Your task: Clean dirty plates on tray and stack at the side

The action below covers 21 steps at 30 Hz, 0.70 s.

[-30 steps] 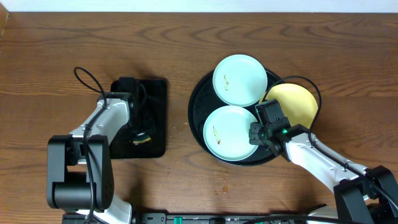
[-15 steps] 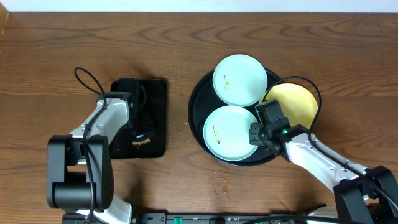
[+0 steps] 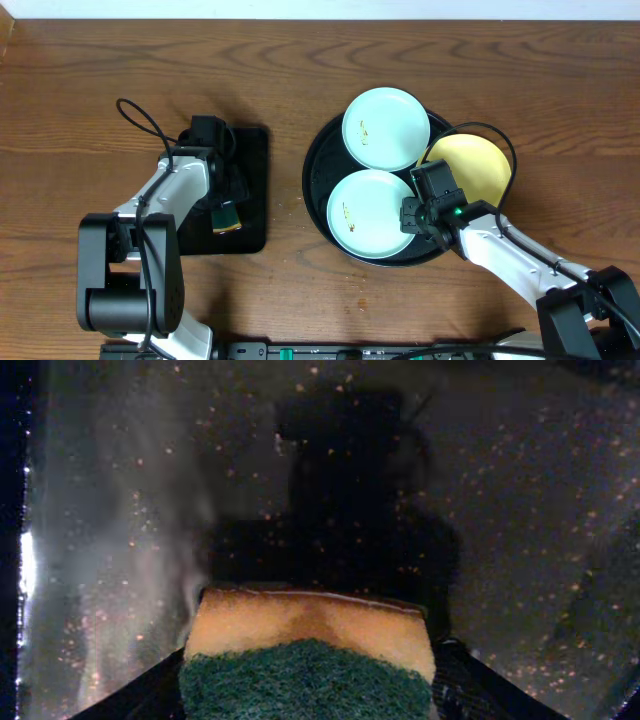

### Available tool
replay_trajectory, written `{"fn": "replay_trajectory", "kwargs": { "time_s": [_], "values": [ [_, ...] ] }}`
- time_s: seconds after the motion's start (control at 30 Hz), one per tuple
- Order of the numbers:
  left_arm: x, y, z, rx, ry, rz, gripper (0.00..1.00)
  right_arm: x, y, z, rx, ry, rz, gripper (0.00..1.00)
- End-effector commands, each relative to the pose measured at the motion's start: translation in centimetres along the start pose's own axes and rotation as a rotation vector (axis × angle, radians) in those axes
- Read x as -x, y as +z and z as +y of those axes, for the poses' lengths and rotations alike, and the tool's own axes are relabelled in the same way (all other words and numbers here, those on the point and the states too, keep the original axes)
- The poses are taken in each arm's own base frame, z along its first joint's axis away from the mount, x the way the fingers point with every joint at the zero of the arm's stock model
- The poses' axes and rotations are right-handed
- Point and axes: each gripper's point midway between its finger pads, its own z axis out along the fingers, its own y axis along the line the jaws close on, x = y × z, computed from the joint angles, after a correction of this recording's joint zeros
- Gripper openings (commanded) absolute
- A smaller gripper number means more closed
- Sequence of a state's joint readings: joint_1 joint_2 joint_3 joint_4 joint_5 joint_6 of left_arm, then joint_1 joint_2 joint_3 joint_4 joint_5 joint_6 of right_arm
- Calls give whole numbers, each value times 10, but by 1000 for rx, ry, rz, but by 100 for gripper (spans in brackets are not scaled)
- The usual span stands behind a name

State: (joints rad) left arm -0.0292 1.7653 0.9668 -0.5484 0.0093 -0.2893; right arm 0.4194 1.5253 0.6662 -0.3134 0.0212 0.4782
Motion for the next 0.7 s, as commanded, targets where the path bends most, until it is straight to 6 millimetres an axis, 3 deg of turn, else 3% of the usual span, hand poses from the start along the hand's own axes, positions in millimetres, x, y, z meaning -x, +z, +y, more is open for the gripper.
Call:
{"fn": "replay_trajectory", "kwargs": {
  "time_s": [0.0,0.17,0.27,0.37,0.5,0.67],
  "values": [
    [-27,22,19,89,5,79,62,-5,2,3,3,-18,12,34],
    [-27,21,19,88,6,80,33,-5,2,3,3,-29,12,35],
    [-21,11,17,88,15,83,9,-5,2,3,3,-29,12,36],
    [-5,-12,12,74,36,44,8,-5,2,3,3,-29,12,40],
    [23,-60,4,21,39,-108,8,-5,2,3,3,-29,12,48],
    [35,-105,2,-29,27,-250,9,-5,2,3,3,-29,12,52]
  ]
}}
